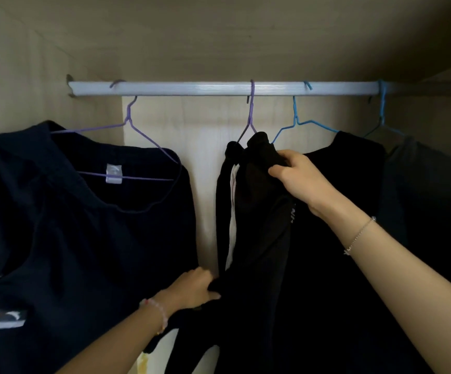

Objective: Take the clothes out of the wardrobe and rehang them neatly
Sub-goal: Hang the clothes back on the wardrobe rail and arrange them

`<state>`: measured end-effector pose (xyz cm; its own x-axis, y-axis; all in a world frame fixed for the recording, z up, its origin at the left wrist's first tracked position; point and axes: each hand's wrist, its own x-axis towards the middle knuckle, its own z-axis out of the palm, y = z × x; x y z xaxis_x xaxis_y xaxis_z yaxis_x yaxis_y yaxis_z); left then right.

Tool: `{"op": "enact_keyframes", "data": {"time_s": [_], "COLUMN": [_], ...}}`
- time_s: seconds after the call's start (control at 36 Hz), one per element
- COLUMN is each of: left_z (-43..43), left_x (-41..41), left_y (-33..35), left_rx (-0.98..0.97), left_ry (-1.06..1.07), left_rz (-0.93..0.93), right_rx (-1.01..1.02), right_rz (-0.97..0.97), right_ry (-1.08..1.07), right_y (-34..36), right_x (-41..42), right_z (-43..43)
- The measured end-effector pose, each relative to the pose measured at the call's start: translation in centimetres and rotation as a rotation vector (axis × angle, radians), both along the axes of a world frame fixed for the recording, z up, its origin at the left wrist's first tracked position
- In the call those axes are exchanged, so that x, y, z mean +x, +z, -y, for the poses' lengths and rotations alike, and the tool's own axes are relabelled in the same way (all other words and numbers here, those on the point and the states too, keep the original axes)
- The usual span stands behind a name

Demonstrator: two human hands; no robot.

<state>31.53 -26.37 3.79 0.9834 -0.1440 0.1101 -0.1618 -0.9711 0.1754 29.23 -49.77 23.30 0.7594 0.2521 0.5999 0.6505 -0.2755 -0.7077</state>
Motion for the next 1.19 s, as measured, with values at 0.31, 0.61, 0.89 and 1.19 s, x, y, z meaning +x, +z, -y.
{"op": "enact_keyframes", "data": {"time_s": [0.31,0.61,0.89,1.19], "left_z": [-2.5,-6.2,-9.5,-7.8], "left_x": [-7.4,-15.5,-15.1,-13.8], "left_y": [3.7,21.1,23.1,22.3], "left_rx": [-0.178,0.174,-0.363,-0.427], "left_ry": [-0.012,0.361,0.665,0.572], "left_rz": [0.044,1.127,0.706,0.655], "right_rx": [0.018,0.058,0.059,-0.115], "right_rz": [0.018,-0.039,-0.093,-0.066], "right_ry": [-0.045,-0.046,0.022,-0.001], "right_y": [-0.2,0.0,0.9,1.5], "right_x": [-0.9,-1.1,-2.2,-2.5], "right_z": [-1.9,-1.6,-2.6,-4.9]}}
